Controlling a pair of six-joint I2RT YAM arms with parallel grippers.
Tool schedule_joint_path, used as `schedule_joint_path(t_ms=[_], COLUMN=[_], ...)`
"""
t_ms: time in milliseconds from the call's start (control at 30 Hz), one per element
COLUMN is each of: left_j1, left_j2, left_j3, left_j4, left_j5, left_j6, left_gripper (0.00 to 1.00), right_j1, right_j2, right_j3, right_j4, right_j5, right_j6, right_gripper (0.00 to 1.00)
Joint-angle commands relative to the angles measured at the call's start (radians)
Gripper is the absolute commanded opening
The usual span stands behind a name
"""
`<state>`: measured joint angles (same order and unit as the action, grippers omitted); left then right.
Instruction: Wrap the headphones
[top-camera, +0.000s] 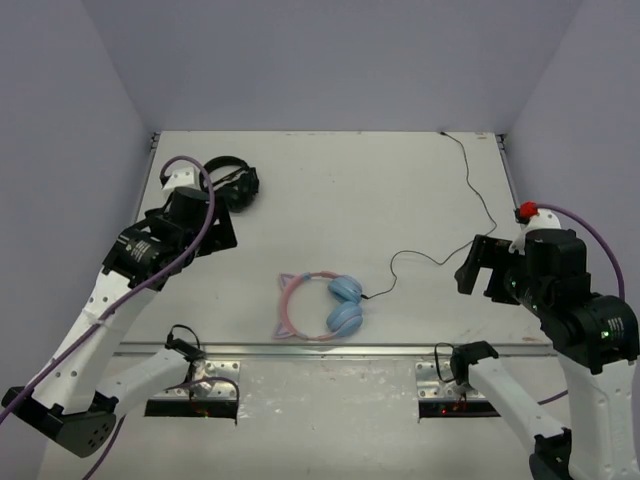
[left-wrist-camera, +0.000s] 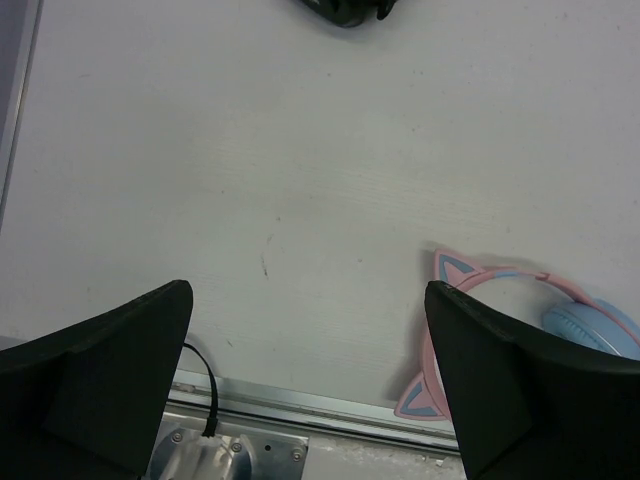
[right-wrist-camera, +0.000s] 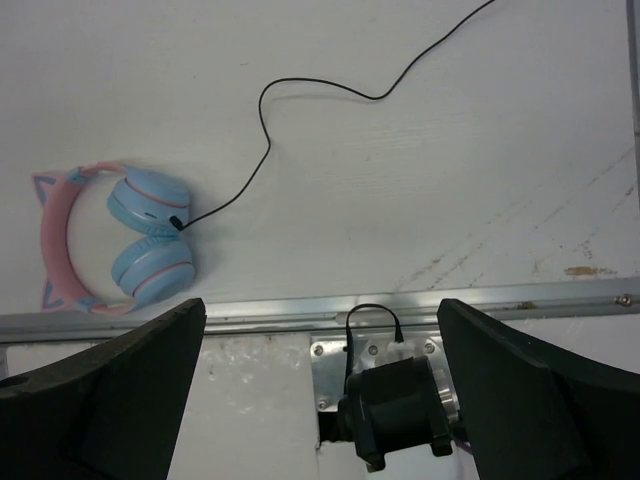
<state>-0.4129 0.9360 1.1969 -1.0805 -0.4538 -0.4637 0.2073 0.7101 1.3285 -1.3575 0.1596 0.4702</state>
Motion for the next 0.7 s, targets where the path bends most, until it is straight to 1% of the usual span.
schedule_joint_path(t_ms=[0,100,167,233,333,433,467,533,567,600,633,667], left_j1=[-0.012,-0.015,-0.017,-0.017,-0.017,-0.017,-0.033,-0.081,-0.136,-0.197,-0.198,-0.243], left_j2=[0.001,0.006,0.009,0.015,0.027,0.063,0.076,0.139,0.165,0.219,0.242,0.266], left_j3=[0.041,0.044,0.035,0.021,-0.034,-0.118,-0.164,-0.198,-0.218,-0.22,-0.22,-0.217], left_j4=[0.024,0.016,0.014,0.025,0.054,0.091,0.099,0.12,0.125,0.14,0.142,0.146], left_j5=[-0.006,0.001,0.03,0.065,0.176,0.297,0.302,0.291,0.261,0.248,0.233,0.215], left_j6=[0.013,0.013,0.013,0.013,-0.007,-0.084,-0.136,-0.182,-0.228,-0.243,-0.257,-0.288], left_gripper=[1.0,1.0,1.0,1.0,1.0,1.0,1.0,1.0,1.0,1.0,1.0,1.0], right_j1=[0.001,0.001,0.001,0.001,0.001,0.001,0.001,0.003,0.001,0.001,0.001,0.001], right_j2=[0.0,-0.004,-0.004,-0.008,-0.009,-0.006,-0.009,-0.017,-0.023,-0.024,-0.024,-0.023], right_j3=[0.031,0.037,0.038,0.029,-0.003,-0.04,-0.063,-0.086,-0.106,-0.12,-0.12,-0.132], right_j4=[0.021,0.035,0.04,0.049,0.069,0.075,0.089,0.106,0.121,0.135,0.135,0.142], right_j5=[0.029,0.014,0.006,-0.043,-0.11,-0.137,-0.144,-0.181,-0.195,-0.216,-0.226,-0.232], right_j6=[-0.018,-0.021,-0.027,-0.045,-0.044,-0.021,-0.018,-0.005,-0.004,0.002,0.004,0.005], right_gripper=[0.99,0.99,0.99,0.99,0.99,0.99,0.99,0.99,0.99,0.99,0.99,0.99])
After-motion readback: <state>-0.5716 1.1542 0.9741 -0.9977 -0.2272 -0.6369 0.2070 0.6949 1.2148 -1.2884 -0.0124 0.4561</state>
